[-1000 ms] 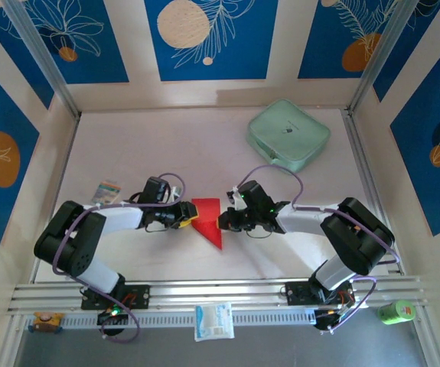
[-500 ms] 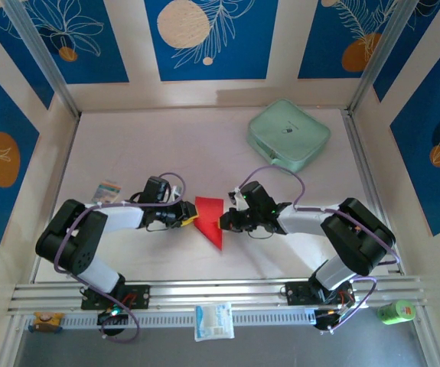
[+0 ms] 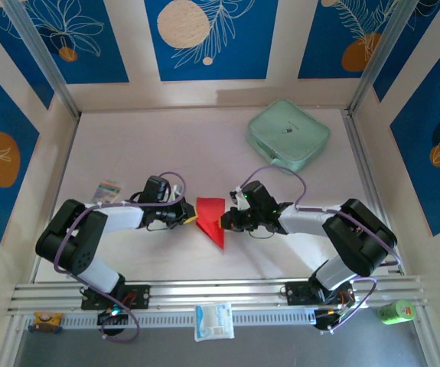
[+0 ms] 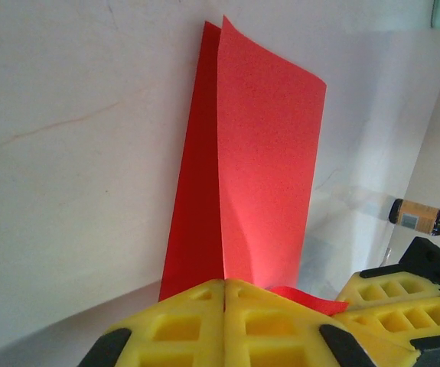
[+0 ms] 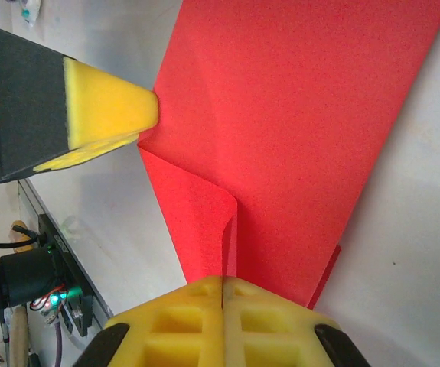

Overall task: Fold a paper plane with a square sheet of paper (pick it up from the middle)
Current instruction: Fourth fold the wing at the center of the table.

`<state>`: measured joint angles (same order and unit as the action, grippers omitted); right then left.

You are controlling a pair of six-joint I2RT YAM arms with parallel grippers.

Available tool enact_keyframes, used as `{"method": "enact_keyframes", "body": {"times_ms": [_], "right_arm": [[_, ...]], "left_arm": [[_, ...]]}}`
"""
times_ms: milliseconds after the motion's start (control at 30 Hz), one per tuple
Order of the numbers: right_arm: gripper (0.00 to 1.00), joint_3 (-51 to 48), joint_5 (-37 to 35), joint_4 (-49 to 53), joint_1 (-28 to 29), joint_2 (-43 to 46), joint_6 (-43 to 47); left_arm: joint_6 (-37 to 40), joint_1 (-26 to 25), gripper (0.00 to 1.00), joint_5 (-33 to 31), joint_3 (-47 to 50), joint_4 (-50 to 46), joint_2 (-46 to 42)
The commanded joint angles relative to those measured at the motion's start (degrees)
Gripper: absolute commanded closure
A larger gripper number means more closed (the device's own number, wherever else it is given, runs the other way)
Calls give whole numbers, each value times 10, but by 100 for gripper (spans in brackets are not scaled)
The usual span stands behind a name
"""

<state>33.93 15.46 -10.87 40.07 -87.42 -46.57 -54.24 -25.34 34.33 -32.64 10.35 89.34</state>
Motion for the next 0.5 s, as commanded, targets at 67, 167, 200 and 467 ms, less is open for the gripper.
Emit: {"method": "enact_keyframes", "body": {"times_ms": [67, 167, 200, 467], "right_arm": [[91, -3, -4, 31, -3, 20, 2], [75, 1, -38, 67, 1, 41, 3], [68, 0, -53, 82, 2, 52, 4], [57, 35, -240, 210, 45, 127, 38]], "left_arm": [[-3, 6, 100, 9, -5, 18, -2], [-19, 4, 100, -12, 13, 35, -23], [-24, 4, 100, -21, 18, 38, -31], [-74, -21, 100, -146, 62, 21, -126]]}}
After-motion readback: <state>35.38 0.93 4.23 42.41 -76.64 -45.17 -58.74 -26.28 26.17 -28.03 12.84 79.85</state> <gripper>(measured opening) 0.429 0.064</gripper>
